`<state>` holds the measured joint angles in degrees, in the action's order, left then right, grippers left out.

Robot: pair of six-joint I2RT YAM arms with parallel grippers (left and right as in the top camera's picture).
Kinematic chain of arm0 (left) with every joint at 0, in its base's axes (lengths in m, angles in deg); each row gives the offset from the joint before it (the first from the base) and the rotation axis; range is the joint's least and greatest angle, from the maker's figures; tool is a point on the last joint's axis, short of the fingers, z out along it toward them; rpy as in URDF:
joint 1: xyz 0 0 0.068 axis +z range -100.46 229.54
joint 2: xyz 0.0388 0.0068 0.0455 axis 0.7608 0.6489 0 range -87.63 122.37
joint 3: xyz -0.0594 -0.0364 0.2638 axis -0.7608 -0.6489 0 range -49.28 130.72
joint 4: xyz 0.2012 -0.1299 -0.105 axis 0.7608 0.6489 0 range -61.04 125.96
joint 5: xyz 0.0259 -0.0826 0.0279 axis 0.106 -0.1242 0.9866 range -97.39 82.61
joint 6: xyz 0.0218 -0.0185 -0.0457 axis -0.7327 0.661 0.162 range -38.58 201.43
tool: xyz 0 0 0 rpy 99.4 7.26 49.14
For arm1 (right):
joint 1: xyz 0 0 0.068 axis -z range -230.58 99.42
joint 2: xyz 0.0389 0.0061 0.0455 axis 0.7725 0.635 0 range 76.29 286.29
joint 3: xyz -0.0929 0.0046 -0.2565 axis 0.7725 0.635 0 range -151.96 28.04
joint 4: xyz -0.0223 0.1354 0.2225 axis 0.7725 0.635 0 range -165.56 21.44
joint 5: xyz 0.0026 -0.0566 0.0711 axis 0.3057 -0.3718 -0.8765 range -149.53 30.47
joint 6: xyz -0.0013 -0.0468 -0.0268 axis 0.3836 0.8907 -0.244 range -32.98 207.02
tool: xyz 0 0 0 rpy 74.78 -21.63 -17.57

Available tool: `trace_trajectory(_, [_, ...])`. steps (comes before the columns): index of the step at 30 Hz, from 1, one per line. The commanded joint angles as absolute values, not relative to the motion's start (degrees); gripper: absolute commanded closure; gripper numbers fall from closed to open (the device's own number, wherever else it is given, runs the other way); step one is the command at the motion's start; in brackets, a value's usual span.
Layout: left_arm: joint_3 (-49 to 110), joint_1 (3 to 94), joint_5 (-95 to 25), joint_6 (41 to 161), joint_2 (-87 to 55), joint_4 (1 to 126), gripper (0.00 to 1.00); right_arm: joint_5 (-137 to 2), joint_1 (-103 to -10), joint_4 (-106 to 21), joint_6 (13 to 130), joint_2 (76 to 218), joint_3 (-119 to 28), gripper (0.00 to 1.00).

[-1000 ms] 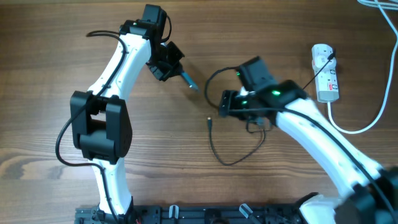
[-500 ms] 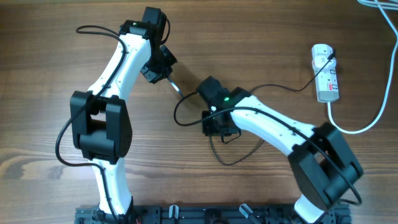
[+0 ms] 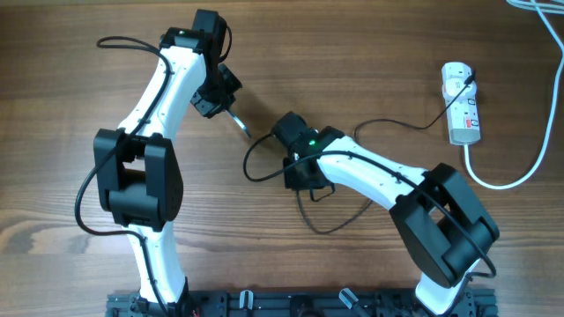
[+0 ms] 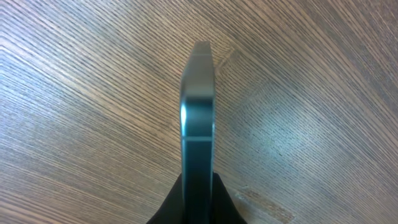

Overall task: Plug charger to phone and switch on socket
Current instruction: 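Grasp the USB-C plug end of the black cable with the right gripper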

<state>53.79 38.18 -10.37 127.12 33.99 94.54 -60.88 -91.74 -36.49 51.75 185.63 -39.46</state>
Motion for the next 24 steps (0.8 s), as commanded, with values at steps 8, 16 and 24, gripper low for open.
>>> trace_trajectory(8, [53.8, 38.2, -9.8, 126.4, 33.9, 94.6, 0.96, -59.2, -94.3, -38.0, 52.5, 186.8, -39.3, 0.76])
trace_trajectory(16, [53.8, 38.2, -9.8, 126.4, 33.9, 94.8, 0.96, -56.7, -94.9, -38.6, 49.3, 190.1, -39.3, 0.77])
trace_trajectory(24, [53.8, 38.2, -9.8, 126.4, 33.9, 94.8, 0.96, -57.3, -94.8, -37.2, 49.3, 191.2, -39.3, 0.81])
